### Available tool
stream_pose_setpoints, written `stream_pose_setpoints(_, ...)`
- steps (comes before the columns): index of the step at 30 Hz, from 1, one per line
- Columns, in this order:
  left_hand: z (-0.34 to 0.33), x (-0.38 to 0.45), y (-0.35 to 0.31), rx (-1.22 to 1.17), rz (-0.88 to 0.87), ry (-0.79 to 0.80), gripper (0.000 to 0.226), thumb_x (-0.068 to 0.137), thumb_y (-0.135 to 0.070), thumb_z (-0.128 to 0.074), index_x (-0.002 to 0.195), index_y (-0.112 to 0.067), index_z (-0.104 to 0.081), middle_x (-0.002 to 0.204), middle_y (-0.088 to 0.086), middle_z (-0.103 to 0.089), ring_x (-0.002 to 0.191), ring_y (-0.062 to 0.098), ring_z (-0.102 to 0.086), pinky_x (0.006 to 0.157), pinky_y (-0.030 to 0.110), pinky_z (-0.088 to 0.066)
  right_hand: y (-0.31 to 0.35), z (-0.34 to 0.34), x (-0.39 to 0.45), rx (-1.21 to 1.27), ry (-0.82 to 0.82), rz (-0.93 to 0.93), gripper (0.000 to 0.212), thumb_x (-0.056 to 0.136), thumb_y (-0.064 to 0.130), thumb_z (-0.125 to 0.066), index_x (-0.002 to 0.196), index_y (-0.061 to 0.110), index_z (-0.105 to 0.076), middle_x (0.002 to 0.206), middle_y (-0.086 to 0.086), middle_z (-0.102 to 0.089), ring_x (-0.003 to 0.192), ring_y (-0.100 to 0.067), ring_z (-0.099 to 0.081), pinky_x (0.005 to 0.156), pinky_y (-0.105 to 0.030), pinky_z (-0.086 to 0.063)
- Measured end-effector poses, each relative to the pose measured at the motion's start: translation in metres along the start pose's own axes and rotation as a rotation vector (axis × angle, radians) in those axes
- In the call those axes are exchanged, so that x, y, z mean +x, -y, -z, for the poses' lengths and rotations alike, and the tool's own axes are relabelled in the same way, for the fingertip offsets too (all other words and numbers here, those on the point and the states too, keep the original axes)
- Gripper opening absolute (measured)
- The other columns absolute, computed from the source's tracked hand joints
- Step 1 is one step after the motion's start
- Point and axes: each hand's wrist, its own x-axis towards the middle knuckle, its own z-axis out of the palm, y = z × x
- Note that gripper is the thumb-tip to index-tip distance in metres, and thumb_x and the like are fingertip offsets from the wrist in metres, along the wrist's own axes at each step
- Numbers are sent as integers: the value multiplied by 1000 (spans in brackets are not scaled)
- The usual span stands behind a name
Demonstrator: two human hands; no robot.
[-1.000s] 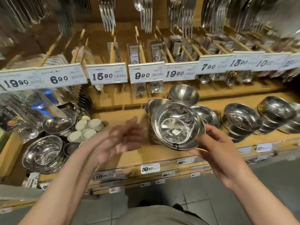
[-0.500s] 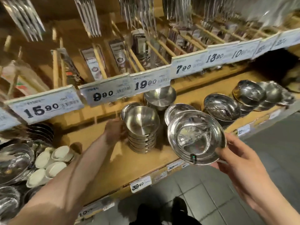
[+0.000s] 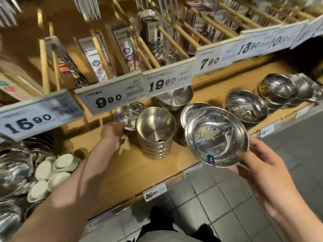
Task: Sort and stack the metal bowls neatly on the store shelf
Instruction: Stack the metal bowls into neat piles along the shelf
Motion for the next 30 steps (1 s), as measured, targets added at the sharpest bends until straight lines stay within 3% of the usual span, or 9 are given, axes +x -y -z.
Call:
stream_pose_setpoints(2, 17, -5, -2, -20, -29, -16, 23, 93, -7, -68, 112, 4, -62, 93, 24, -72, 65, 25, -62, 53, 35, -41, 2, -3, 5, 7, 37, 5, 32, 94, 4, -62, 114, 24, -77, 104, -5, -75, 96, -16, -71, 76, -31, -63)
stream_pose_setpoints(6, 42, -24, 1, -45, -123, -128, 18, 86, -4, -76, 99, 2, -65, 81, 19, -74, 61, 25, -70, 62, 36, -62, 2, -5, 10, 30, 105, 26, 34, 95, 5, -62, 116, 27, -76, 108, 0, -78, 98, -13, -74, 76, -28, -63)
stream_pose_setpoints(11, 74, -57, 21, 39, -135, -156, 34, 87, -19, -75, 104, 8, -68, 82, 20, -77, 84, 33, -75, 83, 48, -62, -3, 11, 5, 42, 185, 12, 38, 97, 1, -58, 122, 25, -73, 112, -3, -78, 100, -14, -74, 70, -22, -62)
stream_pose_setpoints(12, 78, -66, 26, 36, -131, -173, 38, 84, -20, -78, 105, 10, -68, 83, 24, -76, 87, 36, -75, 82, 49, -63, -4, 16, 3, 54, 193, 2, 37, 97, 1, -57, 122, 23, -73, 112, -3, -78, 99, -15, -75, 69, -22, -62)
stream_pose_setpoints(16, 83, -109, 46, -72, -146, -233, 24, 87, -1, -72, 107, 9, -63, 68, 18, -72, 50, 22, -70, 45, 25, -57, -4, 38, -10, 58, 271, 3, 38, 97, -4, -55, 110, 25, -77, 101, -3, -79, 87, -12, -76, 66, -22, -61)
stream_pose_setpoints(20, 81, -156, 68, -85, -176, -283, 22, 95, 2, -59, 116, 7, -58, 87, 20, -69, 53, 22, -66, 45, 22, -58, -4, 70, -28, 69, 319, -20, 44, 97, -4, -56, 94, 32, -81, 98, 0, -79, 84, -10, -75, 66, -22, -62)
stream_pose_setpoints(25, 80, -217, 107, -112, -164, -261, 28, 93, 5, -60, 121, 10, -58, 120, 31, -65, 73, 27, -69, 47, 20, -58, -4, 122, -49, 77, 335, -65, 32, 96, -4, -57, 113, 16, -75, 104, -6, -79, 87, -14, -77, 65, -22, -61)
stream_pose_setpoints(27, 70, -242, 121, -147, -148, -231, 29, 91, 7, -60, 120, 11, -59, 124, 32, -63, 73, 25, -69, 48, 20, -58, -6, 146, -53, 72, 311, -79, 32, 95, -4, -59, 118, 14, -72, 105, -8, -79, 88, -17, -77, 66, -24, -61)
stream_pose_setpoints(30, 40, -279, 136, -168, -119, -120, 12, 91, 9, -60, 101, 4, -63, 113, 26, -69, 74, 23, -72, 49, 21, -59, -9, 179, -59, 49, 293, -76, 30, 94, -4, -59, 112, 14, -74, 103, -9, -79, 90, -18, -77, 68, -25, -61)
